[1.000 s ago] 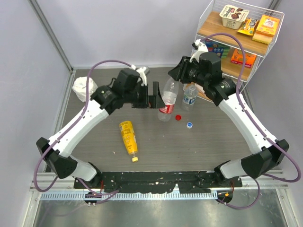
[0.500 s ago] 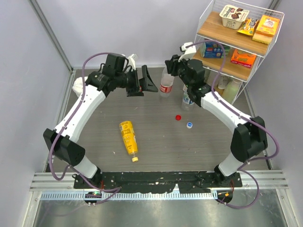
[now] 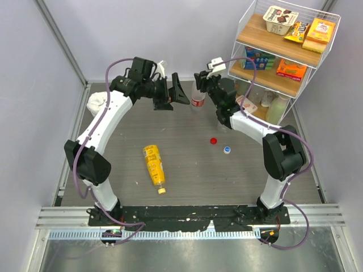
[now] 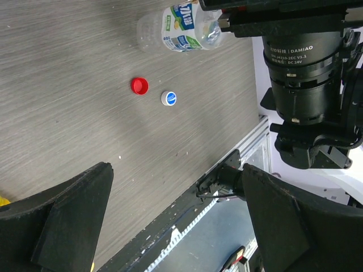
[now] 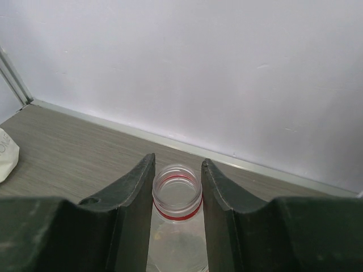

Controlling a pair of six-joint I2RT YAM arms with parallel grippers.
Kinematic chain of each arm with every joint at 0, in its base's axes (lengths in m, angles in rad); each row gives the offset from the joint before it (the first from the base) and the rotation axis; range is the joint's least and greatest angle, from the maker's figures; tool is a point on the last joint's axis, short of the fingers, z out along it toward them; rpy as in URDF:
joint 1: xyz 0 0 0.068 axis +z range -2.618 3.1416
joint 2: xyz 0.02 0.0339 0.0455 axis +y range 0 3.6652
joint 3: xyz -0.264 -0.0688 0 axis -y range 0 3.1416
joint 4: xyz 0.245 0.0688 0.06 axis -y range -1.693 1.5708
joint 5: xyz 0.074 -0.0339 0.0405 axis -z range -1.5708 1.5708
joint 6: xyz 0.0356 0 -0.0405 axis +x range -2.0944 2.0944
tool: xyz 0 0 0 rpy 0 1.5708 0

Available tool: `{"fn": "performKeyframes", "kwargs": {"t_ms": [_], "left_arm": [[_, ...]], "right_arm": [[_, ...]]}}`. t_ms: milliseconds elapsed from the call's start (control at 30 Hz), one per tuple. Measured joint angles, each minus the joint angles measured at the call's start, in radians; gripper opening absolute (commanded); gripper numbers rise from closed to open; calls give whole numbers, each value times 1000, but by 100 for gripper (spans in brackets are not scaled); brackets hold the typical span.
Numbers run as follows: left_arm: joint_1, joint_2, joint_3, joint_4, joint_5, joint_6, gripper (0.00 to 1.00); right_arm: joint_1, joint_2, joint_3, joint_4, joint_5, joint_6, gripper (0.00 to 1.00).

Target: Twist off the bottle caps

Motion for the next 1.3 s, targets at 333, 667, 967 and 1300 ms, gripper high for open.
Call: {"fn": "performKeyframes", "kwargs": {"t_ms": [333, 667, 967, 1300], "left_arm": [[18, 59, 68, -46, 2, 19, 100], [24, 95, 115, -64, 11, -1, 100], [33, 101, 124, -89, 11, -3, 100], [33, 93, 85, -119, -13, 16, 100]], "right_arm": [[-3, 37, -68, 111, 5, -3, 13], [-5, 54, -124, 154, 8, 13, 58], [-4, 54, -130, 154, 25, 10, 78], [5, 42, -98, 85, 77, 29, 85]]}}
